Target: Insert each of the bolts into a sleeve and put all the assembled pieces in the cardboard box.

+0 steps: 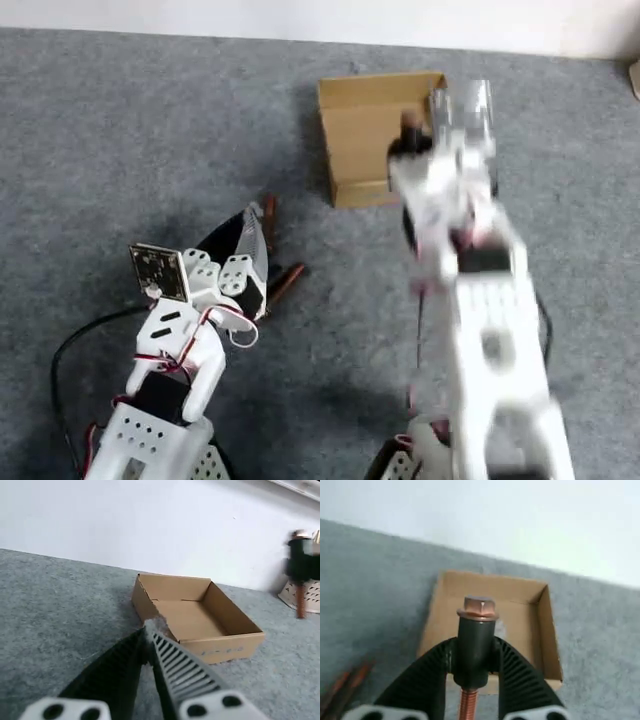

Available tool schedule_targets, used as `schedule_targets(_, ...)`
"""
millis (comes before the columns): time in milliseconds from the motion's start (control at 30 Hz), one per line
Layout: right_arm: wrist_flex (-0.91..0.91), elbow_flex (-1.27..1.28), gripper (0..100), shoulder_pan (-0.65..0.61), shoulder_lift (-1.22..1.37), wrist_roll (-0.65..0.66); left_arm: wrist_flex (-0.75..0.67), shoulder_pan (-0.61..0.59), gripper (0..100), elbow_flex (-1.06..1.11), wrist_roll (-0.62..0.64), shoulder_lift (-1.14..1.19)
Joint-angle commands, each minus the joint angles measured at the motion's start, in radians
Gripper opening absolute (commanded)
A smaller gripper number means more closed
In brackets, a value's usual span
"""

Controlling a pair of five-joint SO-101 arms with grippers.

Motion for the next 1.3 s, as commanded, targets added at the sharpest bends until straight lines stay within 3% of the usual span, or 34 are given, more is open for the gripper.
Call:
schedule_targets(0,0.117,-0.506,0.5,0.065,0.513,0.011,-0.029,-0.007,1,-0.001,-0.006,-0.004)
schedule_targets(267,0.512,-1.385,0.5,0.114,1.185,0.011,-0.029,-0.002,1,-0.001,-0.006,-0.004)
schedule_targets(433,0.694,-1.851,0.5,0.111,1.445,0.009,-0.029,-0.001,1,-0.001,-0.006,-0.004)
schedule_targets(633,0.834,-2.242,2.1,0.113,1.629,0.011,-0.029,-0.001,1,-0.001,-0.006,-0.004)
schedule_targets(700,0.877,-2.279,8.9,0.113,1.650,0.012,-0.029,-0.001,1,-0.001,-0.006,-0.004)
schedule_targets(867,0.941,-2.247,39.9,0.114,1.658,0.011,-0.029,-0.001,1,-0.001,-0.006,-0.004)
schedule_targets(933,0.961,-2.246,47.4,0.114,1.653,0.011,-0.029,-0.001,1,-0.001,-0.006,-0.004)
schedule_targets(1267,1.138,-2.247,46.1,0.108,1.575,0.005,-0.029,-0.001,1,0.001,-0.006,-0.004)
